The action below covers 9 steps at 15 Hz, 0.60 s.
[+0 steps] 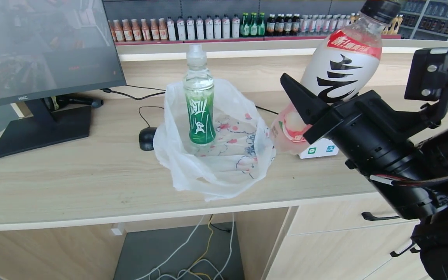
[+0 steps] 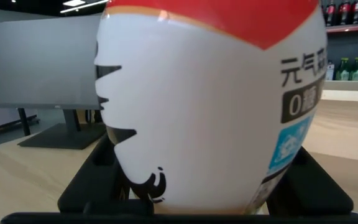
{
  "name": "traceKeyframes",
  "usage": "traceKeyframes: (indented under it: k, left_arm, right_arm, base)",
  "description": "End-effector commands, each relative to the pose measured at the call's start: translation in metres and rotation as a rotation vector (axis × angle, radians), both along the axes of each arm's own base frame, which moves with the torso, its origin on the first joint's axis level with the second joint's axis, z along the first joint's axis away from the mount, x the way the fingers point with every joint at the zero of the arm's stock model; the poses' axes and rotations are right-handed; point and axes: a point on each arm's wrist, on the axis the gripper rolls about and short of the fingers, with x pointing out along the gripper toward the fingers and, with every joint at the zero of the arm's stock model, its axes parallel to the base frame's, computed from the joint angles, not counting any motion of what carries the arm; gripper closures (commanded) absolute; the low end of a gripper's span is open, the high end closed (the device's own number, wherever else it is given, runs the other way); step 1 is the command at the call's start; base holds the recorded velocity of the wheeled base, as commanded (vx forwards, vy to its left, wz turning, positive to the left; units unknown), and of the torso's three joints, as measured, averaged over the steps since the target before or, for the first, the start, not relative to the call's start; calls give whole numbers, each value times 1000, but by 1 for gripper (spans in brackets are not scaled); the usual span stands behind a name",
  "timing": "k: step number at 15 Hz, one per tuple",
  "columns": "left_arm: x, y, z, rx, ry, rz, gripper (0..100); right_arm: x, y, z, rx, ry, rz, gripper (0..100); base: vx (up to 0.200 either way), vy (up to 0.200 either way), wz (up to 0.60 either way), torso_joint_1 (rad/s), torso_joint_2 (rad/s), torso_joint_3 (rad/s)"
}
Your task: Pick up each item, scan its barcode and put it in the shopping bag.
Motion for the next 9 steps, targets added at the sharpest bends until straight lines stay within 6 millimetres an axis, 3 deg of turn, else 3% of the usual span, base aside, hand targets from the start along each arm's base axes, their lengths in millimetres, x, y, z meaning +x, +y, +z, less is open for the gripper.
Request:
traceKeyframes:
  k: [1, 2, 9]
  left_arm:
    - [0, 0, 0, 0, -1, 1, 0]
    - [0, 0, 0, 0, -1, 1, 0]
    - [0, 0, 0, 2, -1, -1, 0]
  right_arm:
    - [-6, -4, 2, 3, -3, 0, 100]
    - [-5, -5, 3, 6, -6, -5, 100]
    - [8, 7, 5, 2, -32, -18, 100]
  base:
    - [0, 200, 0, -2, -2, -2]
    - [0, 200, 0, 2, 7, 7]
    - [0, 0, 0, 0, 0, 0]
